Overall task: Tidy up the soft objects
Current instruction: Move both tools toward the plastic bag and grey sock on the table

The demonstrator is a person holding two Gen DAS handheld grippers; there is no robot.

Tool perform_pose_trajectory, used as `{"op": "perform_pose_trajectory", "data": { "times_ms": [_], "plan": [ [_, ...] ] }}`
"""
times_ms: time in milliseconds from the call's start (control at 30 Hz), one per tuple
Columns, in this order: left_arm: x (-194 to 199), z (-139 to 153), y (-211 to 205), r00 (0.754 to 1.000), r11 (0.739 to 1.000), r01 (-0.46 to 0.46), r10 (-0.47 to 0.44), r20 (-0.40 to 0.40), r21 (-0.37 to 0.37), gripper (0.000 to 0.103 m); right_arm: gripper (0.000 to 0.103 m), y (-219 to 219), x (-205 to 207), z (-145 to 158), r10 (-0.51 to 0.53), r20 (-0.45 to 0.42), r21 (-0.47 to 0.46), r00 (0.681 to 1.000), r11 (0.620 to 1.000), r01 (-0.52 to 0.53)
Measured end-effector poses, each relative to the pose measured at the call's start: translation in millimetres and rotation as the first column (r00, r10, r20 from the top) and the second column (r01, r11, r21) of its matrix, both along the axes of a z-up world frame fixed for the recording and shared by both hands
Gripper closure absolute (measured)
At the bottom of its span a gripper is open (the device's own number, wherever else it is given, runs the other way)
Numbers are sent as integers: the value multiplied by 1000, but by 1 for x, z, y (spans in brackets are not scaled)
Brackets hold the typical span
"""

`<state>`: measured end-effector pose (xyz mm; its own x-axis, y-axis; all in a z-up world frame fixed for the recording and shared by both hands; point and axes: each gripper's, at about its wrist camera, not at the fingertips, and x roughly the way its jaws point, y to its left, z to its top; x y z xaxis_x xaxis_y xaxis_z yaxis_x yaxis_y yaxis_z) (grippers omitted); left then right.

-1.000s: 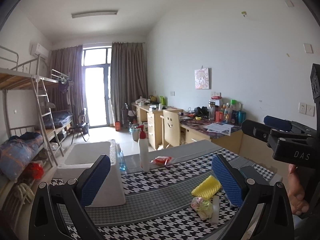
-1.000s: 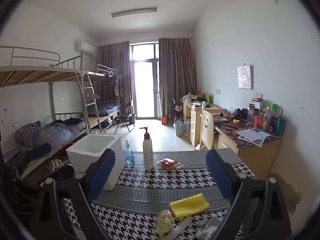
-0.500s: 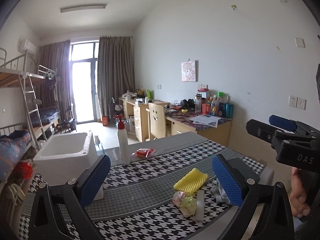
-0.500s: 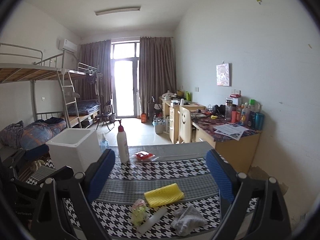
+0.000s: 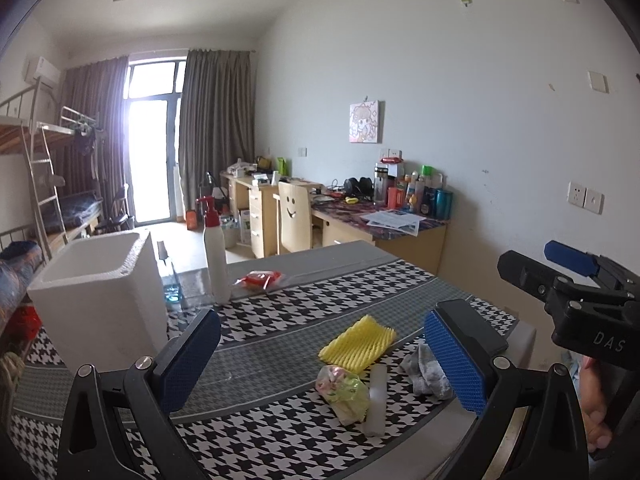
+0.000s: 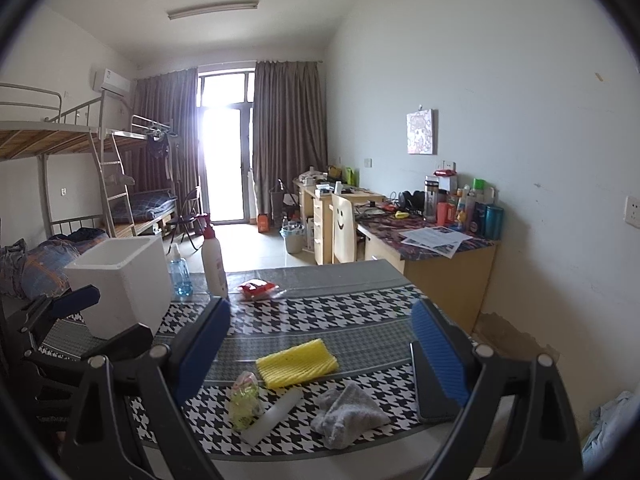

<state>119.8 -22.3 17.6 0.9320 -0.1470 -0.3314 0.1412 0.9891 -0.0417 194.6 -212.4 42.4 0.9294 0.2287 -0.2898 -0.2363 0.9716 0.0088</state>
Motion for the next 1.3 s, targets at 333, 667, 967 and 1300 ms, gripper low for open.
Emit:
{"op": "perform_pose_trajectory", "data": {
  "times_ms": [333, 667, 967, 1300],
  "plan": [
    [14, -19, -8, 999, 1000, 7, -7, -53, 8, 1, 9, -11, 5, -22, -49, -46, -16, 998, 999, 48],
    [30, -42, -12, 993, 1000, -15, 17, -118, 11, 1, 9, -15, 18, -45, -64, -122, -21, 990, 998, 62],
    [44, -56, -17, 987, 1000, -28, 29, -156, 7, 1, 9, -21, 37, -70, -52, -216, -17, 975, 999, 50],
    [64, -76, -23, 973, 999, -39, 45, -225, 29, 1, 9, -22, 57, -93, -38, -300, -17, 953, 999, 34]
  ]
}}
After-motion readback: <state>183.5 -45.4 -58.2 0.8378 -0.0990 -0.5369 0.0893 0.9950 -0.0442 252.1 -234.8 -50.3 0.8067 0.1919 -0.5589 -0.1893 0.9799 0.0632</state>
